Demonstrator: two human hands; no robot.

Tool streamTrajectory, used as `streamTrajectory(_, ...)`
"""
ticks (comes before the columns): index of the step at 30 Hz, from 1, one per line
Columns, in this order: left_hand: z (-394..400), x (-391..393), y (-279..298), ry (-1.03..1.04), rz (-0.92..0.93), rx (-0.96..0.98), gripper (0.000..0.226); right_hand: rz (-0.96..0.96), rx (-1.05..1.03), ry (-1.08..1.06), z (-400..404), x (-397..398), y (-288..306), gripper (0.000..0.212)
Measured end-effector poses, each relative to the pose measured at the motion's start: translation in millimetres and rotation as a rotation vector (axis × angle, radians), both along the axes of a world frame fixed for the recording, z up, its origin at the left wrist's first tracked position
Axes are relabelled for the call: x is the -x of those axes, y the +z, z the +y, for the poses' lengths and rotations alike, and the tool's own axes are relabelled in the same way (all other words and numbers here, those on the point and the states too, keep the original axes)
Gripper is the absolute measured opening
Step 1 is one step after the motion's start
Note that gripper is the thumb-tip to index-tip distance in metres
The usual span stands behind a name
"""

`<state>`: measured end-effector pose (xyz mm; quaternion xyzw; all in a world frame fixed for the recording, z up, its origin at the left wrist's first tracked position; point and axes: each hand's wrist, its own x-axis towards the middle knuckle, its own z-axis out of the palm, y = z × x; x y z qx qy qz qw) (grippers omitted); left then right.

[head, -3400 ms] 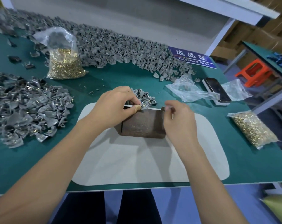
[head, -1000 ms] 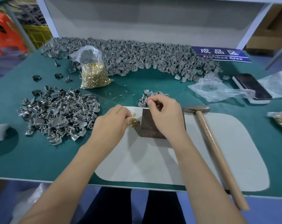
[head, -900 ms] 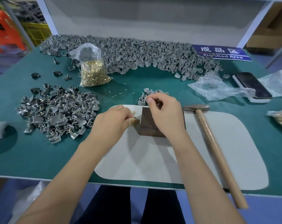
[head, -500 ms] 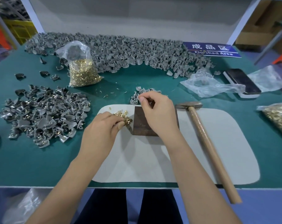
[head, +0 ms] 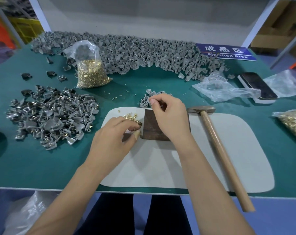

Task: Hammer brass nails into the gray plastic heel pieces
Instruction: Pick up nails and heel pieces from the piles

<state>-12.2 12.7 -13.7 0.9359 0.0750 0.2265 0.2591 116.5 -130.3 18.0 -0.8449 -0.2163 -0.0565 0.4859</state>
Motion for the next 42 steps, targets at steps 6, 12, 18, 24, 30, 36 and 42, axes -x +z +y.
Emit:
streamTrajectory(6,2.9,-6.5,0.8,-0.042,0.058,0.056,0.009,-0.003,0.0,0.011,0.2,-0.2,-0.6,0.014)
streamTrajectory(12,0.5,-15.1,1.2,-0.072,0.115,-0.103,0.006,0.003,-0.03,0.018,0.2,-2.3,-1.7,0.015)
streamTrajectory(18,0.4,-41.4,21.7,0.044,-0.038,0.567,0.013,-0.006,-0.112,0.099,-2.6,0.1,2.1,0.017)
streamTrajectory(24,-17.7,-70.1,45.0,-0.134,0.001,1.056,0.023,-0.002,-0.213,0.087,-4.9,5.8,5.2,0.02)
streamTrajectory(30,-13.1,-85.6,41.6,-0.086,0.073,1.097,0.025,-0.041,-0.296,0.01,-2.3,6.4,1.2,0.018)
streamTrajectory(36,23.6,-110.6,37.6,-0.036,0.022,0.433,0.017,0.086,-0.388,-0.101,-5.7,-0.5,2.3,0.008)
streamTrajectory(42,35.2,-123.9,16.4,-0.041,0.114,0.2,0.022,0.119,-0.412,-0.177,-6.5,0.5,1.8,0.009)
